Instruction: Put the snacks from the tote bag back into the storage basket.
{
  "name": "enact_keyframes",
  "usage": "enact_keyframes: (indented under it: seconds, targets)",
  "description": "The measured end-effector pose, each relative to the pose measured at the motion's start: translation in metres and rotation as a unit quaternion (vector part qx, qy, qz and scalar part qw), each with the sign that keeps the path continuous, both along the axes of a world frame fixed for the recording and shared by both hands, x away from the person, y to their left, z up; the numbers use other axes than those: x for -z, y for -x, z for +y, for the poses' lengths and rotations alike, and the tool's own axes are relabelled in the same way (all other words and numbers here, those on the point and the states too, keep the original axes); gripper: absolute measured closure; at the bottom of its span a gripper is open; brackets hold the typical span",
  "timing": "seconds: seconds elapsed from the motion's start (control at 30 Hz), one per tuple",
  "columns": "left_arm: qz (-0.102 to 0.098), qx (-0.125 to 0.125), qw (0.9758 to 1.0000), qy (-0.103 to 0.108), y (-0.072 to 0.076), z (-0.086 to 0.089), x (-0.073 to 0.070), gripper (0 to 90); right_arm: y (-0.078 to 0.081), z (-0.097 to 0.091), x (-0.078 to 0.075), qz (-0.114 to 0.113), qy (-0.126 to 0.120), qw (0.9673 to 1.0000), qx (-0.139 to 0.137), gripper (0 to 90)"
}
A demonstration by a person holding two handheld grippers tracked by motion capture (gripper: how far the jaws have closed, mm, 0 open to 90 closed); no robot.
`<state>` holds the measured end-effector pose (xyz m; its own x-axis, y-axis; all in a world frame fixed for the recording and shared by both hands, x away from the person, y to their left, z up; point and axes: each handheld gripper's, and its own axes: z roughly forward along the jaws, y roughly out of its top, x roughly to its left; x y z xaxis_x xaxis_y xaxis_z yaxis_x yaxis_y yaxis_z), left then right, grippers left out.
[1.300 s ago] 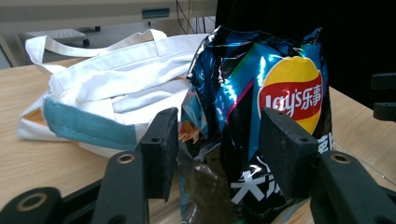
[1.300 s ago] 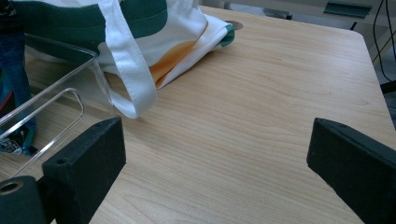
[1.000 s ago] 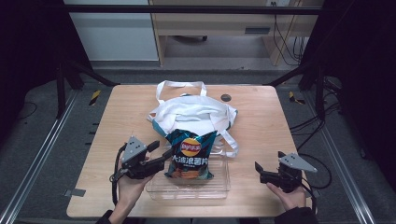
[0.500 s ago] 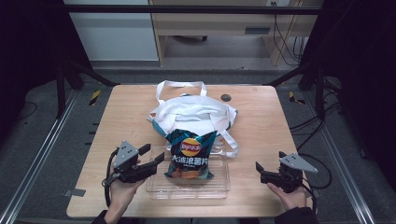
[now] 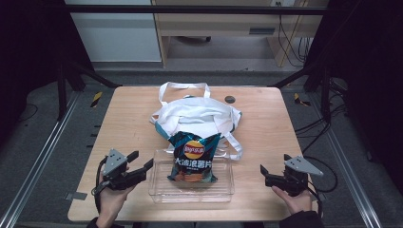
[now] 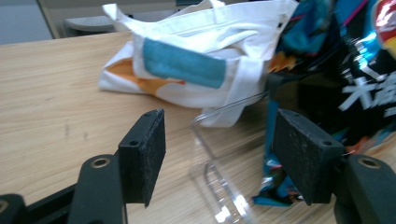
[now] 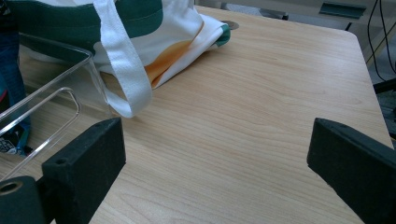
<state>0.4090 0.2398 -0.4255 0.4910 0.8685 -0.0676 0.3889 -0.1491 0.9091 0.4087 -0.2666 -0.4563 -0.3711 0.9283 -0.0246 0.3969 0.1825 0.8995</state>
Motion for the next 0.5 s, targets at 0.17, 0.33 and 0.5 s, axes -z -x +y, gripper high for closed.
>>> enact_keyframes:
  seconds: [0.17,0.33,0.5]
  targets:
    - [-0.002,-0.02,0.9998,0.004,-0.003,0.014,0.01,34.3,0.0,0.0,0.0,0.001,0.0,1.0,0.001,4.7]
    - [0.008,-0.033,0.9993,-0.012,-0.009,0.022,0.02,34.6,0.0,-0.001,0.0,0.001,0.001,1.0,0.002,4.7]
    - [0.013,-0.036,0.9989,-0.027,-0.012,0.024,0.024,34.6,-0.001,-0.001,0.0,0.001,0.001,1.0,0.003,4.6]
